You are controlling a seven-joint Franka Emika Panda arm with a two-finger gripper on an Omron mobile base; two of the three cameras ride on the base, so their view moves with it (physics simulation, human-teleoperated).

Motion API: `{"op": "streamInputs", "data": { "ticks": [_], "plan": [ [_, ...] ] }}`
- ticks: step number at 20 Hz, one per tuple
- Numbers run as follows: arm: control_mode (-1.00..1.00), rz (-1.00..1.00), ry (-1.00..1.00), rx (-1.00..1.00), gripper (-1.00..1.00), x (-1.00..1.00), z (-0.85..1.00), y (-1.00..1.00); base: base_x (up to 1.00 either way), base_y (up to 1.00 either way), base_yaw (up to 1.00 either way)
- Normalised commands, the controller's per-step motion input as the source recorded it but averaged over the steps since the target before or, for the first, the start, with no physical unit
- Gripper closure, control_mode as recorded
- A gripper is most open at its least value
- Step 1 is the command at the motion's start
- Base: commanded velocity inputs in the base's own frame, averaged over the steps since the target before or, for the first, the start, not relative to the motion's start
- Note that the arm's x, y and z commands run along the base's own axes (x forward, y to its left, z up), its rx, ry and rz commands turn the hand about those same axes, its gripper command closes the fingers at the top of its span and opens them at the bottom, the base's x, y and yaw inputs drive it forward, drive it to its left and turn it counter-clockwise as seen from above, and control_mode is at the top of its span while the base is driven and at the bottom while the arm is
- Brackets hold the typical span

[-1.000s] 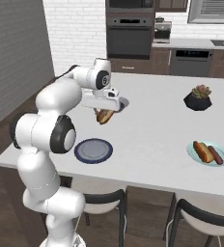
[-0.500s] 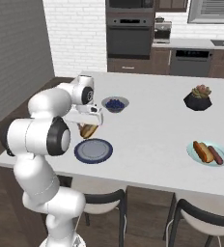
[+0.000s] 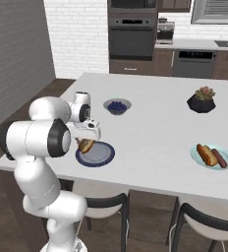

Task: Place one bun and one sausage from the bowl on each plate.

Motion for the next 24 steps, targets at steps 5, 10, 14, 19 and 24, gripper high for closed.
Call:
{"op": "streamInputs", "data": {
  "ticks": [5,10,14,19,24],
  "plan": [
    [-1.0,0.0,0.0,0.0,1.0,0.02,-0.48,0.19,0.0,0.0,0.0],
    [-1.0,0.0,0.0,0.0,1.0,0.0,-0.1,0.07,0.0,0.0,0.0],
    [-1.0,0.0,0.0,0.0,-1.0,0.0,-0.04,0.0,0.0,0.0,0.0],
    [-1.0,0.0,-0.03,0.0,-1.0,0.0,0.0,0.0,0.0,0.0,0.0],
    [-1.0,0.0,-0.02,0.0,-1.0,0.0,0.0,0.0,0.0,0.0,0.0]
  ]
}}
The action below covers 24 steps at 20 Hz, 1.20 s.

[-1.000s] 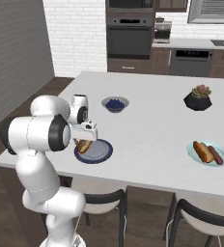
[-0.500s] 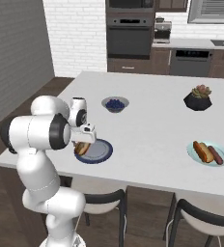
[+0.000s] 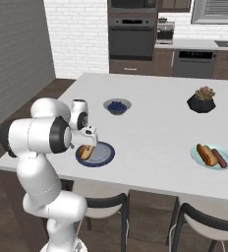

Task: Place one bun and one sausage from the bowl on each plate.

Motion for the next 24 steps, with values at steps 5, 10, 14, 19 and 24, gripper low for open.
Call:
{"op": "streamInputs", "data": {
  "ticks": [5,10,14,19,24],
  "plan": [
    [-1.0,0.0,-0.07,-0.03,-1.0,-0.07,0.17,0.0,0.0,0.0,0.0],
    [-1.0,0.0,-0.07,-0.02,-1.0,-0.07,0.23,-0.11,0.0,0.0,0.0],
    [-1.0,0.0,-0.16,-0.01,-1.0,-0.29,0.62,-0.02,0.0,0.0,0.0],
    [-1.0,0.0,-0.28,0.0,-1.0,-0.57,0.8,-0.03,0.0,0.0,0.0],
    [-1.0,0.0,-0.27,0.01,-1.0,-0.77,0.88,-0.28,0.0,0.0,0.0]
  ]
}}
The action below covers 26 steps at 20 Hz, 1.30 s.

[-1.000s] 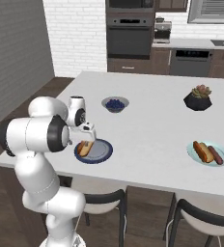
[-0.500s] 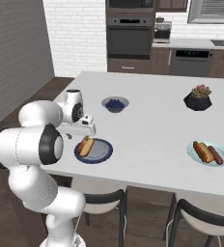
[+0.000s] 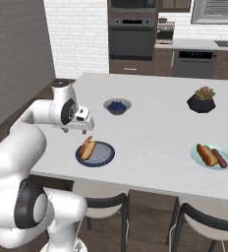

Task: Place one bun and one sausage from the bowl on each plate.

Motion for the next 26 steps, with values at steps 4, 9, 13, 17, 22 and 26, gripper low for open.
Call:
{"op": "streamInputs", "data": {
  "ticks": [4,9,13,17,22,26],
  "plan": [
    [-1.0,-0.05,-0.19,-0.01,-1.0,-0.93,0.93,-0.28,0.0,0.0,0.0],
    [-1.0,-0.09,0.05,0.04,-1.0,-0.96,0.96,-0.12,0.0,0.0,0.0],
    [-1.0,-0.06,0.09,0.01,-1.0,-1.0,0.26,-0.07,0.0,0.0,0.0],
    [-1.0,-0.01,0.0,0.0,-1.0,-0.29,-0.01,-0.04,0.0,0.0,0.0],
    [-1.0,0.0,0.0,0.0,-1.0,0.0,0.0,0.0,0.0,0.0,0.0],
    [1.0,0.0,0.0,0.0,-1.0,0.0,0.0,0.0,-0.03,-0.27,0.02]
  ]
}}
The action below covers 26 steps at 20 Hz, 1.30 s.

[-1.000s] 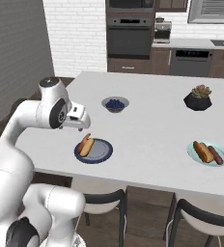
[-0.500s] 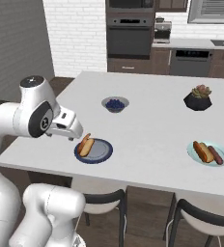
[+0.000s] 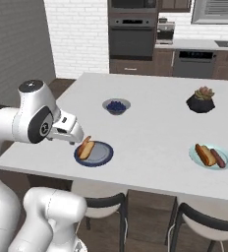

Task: Place one bun and one sausage from the bowl on each plate.

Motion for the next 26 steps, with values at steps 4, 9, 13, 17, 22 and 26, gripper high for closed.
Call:
{"op": "streamInputs", "data": {
  "ticks": [4,9,13,17,22,26],
  "plan": [
    [1.0,0.0,0.0,0.0,-1.0,0.0,0.0,0.0,-0.25,-0.98,0.0],
    [1.0,0.0,0.0,0.0,-1.0,0.0,0.0,0.0,-0.14,-1.0,0.0],
    [1.0,0.0,0.0,0.0,-1.0,0.0,0.0,0.0,0.0,-1.0,0.0],
    [1.0,0.0,0.0,0.0,-1.0,0.0,0.0,0.0,0.0,-1.0,0.0],
    [1.0,0.0,0.0,0.0,-1.0,0.0,0.0,0.0,0.0,-1.0,0.04],
    [1.0,0.0,0.0,0.0,-1.0,0.0,0.0,0.0,0.0,-0.99,0.03]
  ]
}}
